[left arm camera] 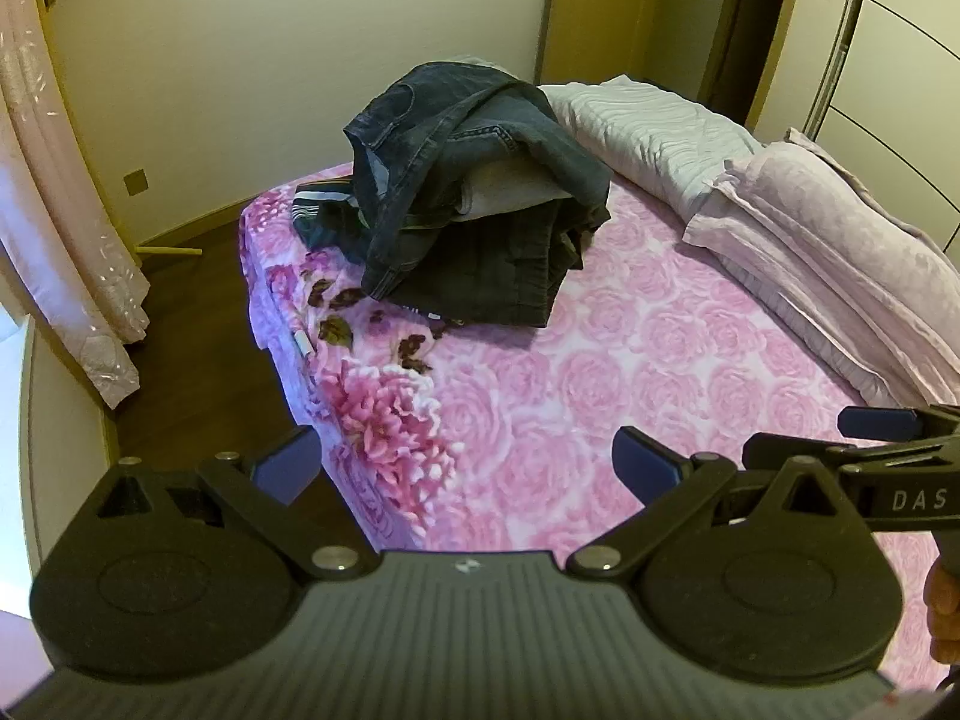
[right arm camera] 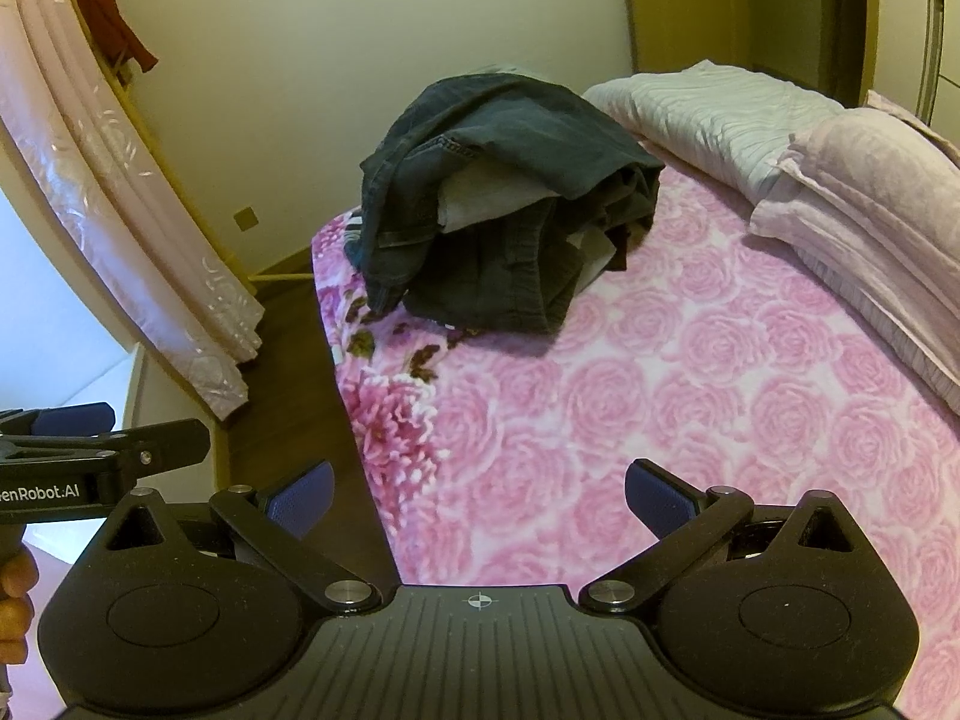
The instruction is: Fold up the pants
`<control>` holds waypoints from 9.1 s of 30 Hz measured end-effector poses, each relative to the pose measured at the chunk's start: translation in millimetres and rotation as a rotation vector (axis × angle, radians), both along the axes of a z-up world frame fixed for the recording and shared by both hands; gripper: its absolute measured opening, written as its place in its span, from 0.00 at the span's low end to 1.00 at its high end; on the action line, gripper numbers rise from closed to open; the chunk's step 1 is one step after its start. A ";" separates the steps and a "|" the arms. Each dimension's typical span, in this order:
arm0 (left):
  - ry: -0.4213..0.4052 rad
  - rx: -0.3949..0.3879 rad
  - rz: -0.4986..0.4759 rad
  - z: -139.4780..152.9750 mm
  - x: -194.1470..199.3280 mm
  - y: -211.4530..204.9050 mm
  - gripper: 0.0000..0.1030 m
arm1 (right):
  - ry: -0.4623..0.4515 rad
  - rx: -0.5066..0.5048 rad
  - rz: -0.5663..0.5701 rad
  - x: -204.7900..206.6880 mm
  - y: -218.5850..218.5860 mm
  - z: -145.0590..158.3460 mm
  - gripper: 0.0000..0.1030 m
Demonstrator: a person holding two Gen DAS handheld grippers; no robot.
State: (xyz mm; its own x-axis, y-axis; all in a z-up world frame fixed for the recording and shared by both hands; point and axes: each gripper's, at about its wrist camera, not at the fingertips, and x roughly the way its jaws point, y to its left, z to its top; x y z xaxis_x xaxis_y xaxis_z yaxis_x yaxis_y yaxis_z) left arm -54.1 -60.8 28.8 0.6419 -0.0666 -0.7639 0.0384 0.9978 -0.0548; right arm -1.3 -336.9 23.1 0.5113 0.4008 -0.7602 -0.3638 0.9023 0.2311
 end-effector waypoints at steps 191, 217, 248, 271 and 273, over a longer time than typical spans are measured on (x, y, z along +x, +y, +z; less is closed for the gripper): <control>0.297 0.266 -1.512 -257.9 92.0 -390.7 0.87 | 0.027 0.933 -2.293 -181.6 -1.0 -329.5 0.59; 0.289 0.180 -1.508 -327.6 8.8 -431.2 0.74 | -0.432 0.146 -2.239 -369.0 -182.4 -120.7 0.00; 0.496 0.073 -0.943 -343.0 90.1 -427.9 0.48 | -0.282 0.199 -1.995 -353.1 -218.8 -126.4 0.00; 0.045 0.118 -0.635 -203.1 159.7 -235.1 0.02 | -0.094 0.440 -1.643 -358.9 -124.2 -95.7 0.00; 0.056 0.225 -0.586 -212.3 158.2 -194.0 0.04 | 0.068 0.509 -1.638 -361.7 -103.2 -129.9 0.00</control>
State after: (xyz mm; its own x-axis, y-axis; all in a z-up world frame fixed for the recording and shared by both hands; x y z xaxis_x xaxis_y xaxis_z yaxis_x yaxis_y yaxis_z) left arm 104.1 -254.8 -183.5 0.5061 -0.2289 -0.8315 0.5855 0.7991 0.1364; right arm -363.0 -440.1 -106.7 0.5773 -0.2779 -0.7678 0.8146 0.1312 0.5650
